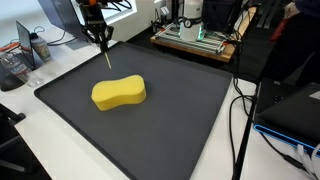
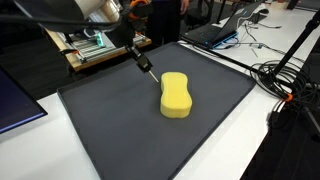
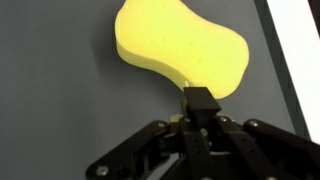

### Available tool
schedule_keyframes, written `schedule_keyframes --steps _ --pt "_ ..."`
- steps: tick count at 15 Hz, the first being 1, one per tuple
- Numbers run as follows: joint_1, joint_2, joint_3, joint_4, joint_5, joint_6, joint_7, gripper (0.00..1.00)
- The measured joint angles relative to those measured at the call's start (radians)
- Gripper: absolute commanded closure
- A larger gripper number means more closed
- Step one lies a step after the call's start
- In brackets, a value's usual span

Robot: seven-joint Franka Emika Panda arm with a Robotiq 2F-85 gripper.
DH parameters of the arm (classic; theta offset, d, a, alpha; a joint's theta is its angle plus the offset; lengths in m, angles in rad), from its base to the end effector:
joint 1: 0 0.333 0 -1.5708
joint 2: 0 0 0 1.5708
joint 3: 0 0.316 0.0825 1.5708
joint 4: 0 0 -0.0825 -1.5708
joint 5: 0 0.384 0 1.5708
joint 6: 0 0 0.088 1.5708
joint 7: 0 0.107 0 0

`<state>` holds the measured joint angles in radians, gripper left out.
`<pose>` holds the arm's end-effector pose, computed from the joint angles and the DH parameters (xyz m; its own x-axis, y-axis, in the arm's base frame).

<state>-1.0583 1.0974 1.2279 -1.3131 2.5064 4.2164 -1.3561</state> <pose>0.5495 -0.1963 0.3089 -0.1565 -0.8941 -0.4196 -0.9456 0.2583 -0.1976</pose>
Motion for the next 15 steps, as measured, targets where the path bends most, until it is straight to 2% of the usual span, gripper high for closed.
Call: schedule_keyframes --steps 4,8,10,15 --pt "-0.046 -0.116 0.002 -0.114 0.000 -0.038 0.013 0.97" --pt "-0.188 -0.206 0.049 -0.326 0.000 -0.115 -0.008 0.97" --pt "-0.296 -0.222 0.121 -0.443 0.000 -0.153 -0.035 0.97" --pt "-0.623 -0.219 0.388 -0.761 0.000 -0.257 -0.076 0.97"
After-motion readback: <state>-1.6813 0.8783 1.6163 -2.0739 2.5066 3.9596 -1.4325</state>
